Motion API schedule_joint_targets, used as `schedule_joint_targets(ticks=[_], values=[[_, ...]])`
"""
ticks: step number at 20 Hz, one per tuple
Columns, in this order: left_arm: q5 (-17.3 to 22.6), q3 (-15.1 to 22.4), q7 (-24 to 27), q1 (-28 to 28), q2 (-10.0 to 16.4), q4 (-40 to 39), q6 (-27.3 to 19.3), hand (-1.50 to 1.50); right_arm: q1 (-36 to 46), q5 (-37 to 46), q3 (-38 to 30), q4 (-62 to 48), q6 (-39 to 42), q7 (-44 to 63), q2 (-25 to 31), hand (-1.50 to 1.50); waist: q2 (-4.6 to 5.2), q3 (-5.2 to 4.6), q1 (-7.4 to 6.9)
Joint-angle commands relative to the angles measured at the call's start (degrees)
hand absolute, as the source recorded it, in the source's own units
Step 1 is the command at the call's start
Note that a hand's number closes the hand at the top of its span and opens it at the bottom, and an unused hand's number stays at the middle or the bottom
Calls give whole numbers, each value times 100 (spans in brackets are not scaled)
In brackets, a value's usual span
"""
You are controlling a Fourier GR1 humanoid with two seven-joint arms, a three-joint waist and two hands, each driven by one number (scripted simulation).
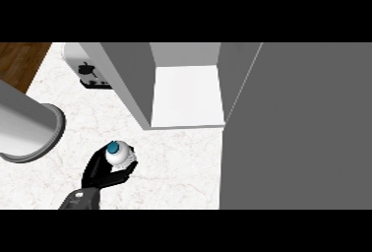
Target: Pick up the bottled water, place it into the cabinet and close the cabinet
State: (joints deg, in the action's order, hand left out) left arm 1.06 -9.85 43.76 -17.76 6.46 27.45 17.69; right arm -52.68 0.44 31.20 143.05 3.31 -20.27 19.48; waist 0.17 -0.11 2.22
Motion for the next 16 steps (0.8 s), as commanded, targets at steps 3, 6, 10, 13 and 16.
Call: schedule_joint_targets(ticks=[3, 6, 10, 13, 16], values=[[-548, 148, 1109, -150, 74, -637, -710, 150, -26, 398, 188, 606, -219, 264, 82, -150, 23, -14, -33], [-751, 258, 1361, -356, 123, -645, -1002, 150, -433, 174, 198, 1174, -189, 385, 404, -150, 12, -14, 5], [-747, 183, 1767, -353, -10, -768, -1272, 150, -460, 327, 240, 1066, -370, 225, 468, -150, 5, -8, -54], [-780, 295, 1966, 258, -306, -401, -1586, 150, -31, -38, -129, 487, -386, 66, 400, -150, -21, 10, -205], [-704, 317, 1974, 428, -255, -107, -1288, 150, -471, 353, 473, 1257, -676, 462, 489, -150, -29, 3, -227]])
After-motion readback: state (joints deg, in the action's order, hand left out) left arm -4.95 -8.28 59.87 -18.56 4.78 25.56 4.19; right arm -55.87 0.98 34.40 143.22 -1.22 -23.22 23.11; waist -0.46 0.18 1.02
